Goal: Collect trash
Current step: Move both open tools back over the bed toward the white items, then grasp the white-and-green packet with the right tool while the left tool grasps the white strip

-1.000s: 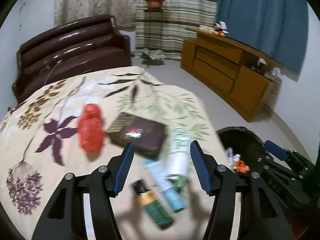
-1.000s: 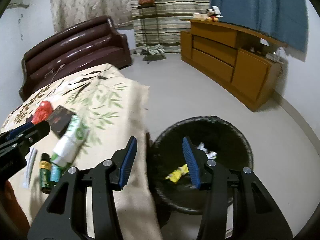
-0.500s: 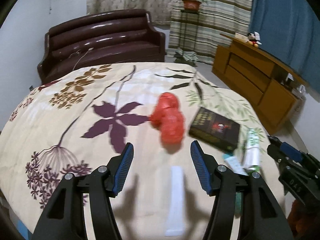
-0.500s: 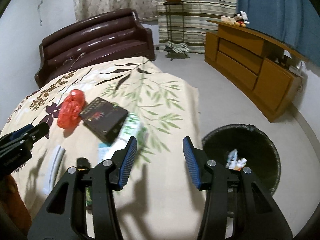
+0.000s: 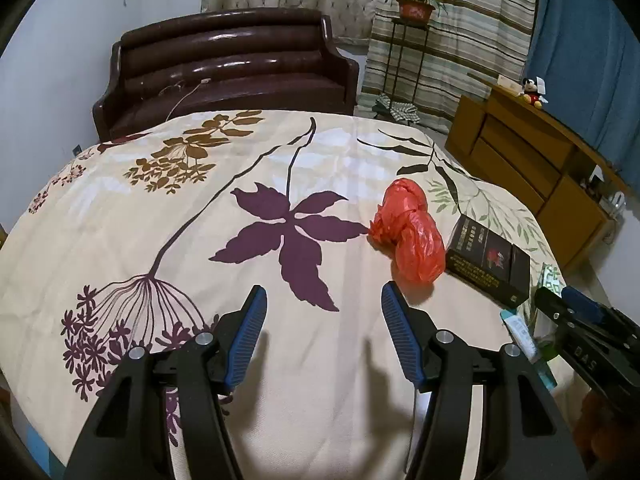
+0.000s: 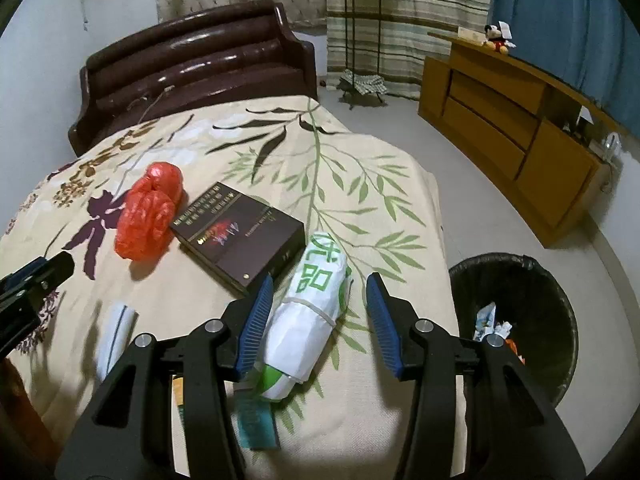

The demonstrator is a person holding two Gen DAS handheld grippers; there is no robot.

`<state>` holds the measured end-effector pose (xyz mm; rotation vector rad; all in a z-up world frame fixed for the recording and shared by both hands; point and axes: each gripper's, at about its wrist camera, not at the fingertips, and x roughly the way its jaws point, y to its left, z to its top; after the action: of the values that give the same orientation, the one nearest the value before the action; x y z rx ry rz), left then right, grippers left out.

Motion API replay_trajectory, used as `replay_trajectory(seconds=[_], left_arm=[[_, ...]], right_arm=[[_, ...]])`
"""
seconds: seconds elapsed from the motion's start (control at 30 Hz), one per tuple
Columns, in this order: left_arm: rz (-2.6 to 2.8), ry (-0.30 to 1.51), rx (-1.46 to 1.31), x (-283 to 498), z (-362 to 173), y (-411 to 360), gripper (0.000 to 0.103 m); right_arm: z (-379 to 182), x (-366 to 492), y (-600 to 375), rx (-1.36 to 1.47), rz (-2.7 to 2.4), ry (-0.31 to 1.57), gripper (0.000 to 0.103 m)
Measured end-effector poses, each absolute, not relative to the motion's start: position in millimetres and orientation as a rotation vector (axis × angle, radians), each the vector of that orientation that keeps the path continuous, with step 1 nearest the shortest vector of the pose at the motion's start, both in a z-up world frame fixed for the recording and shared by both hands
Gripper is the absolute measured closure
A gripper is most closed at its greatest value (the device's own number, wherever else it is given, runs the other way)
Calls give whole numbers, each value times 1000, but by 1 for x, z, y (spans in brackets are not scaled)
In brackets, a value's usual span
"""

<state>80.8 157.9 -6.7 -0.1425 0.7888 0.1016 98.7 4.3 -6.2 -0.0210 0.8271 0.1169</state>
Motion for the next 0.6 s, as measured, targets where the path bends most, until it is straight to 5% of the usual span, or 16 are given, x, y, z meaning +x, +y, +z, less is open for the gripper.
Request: replay_trajectory(seconds=[0.6], left_arm=[[77,796,-131,75,-8,144,44]], right_arm=[[-11,84,-1,-17,170,871,70]])
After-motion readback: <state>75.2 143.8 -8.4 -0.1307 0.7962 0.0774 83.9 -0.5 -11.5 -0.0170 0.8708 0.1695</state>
